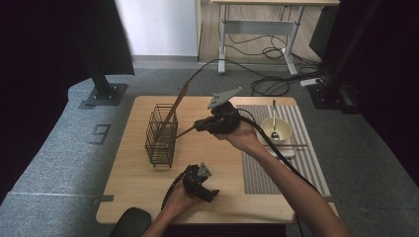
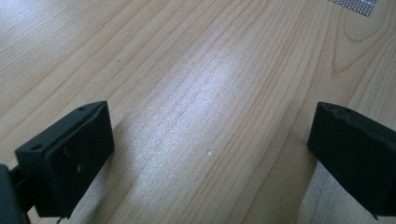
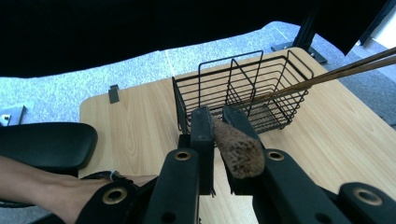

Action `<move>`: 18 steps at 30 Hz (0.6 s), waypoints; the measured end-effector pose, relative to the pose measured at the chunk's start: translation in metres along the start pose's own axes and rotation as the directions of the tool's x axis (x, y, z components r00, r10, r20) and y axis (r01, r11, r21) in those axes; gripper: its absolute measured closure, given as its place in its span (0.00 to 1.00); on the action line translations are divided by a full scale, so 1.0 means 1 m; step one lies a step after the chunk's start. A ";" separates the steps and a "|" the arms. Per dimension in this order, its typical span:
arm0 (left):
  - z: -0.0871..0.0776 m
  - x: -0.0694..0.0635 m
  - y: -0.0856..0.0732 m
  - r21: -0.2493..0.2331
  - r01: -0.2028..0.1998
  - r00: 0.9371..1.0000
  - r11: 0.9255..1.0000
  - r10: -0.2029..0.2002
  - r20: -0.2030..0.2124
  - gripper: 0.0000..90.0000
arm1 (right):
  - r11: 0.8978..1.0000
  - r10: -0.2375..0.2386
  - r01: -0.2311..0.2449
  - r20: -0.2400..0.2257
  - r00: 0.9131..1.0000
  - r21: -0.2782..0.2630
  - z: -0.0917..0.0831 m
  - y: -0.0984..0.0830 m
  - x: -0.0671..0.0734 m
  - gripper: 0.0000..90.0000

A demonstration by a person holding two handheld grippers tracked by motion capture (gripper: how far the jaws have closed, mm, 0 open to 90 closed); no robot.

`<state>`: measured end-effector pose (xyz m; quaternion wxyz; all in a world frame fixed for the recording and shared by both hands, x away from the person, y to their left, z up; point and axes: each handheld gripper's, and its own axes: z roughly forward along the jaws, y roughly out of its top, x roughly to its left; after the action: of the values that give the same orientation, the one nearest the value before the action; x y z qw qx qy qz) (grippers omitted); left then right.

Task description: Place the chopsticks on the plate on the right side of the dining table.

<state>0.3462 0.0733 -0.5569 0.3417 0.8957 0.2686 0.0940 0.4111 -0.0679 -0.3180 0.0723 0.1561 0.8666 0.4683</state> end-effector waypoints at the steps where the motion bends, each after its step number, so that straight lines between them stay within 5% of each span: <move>1: 0.000 0.000 0.000 0.000 0.000 1.000 1.000 0.000 0.000 0.01 | 1.000 0.000 0.000 0.005 1.000 -0.002 -0.004 0.001 0.000 0.91; 18: 0.000 0.000 0.000 0.000 -0.013 1.000 1.000 0.013 0.011 0.02 | 1.000 0.020 -0.020 0.045 0.999 -0.019 -0.063 -0.014 -0.008 0.91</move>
<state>0.3466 0.0732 -0.5566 0.3427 0.8979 0.2608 0.0915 0.3988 -0.1280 -0.2949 0.0885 0.1746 0.8588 0.4734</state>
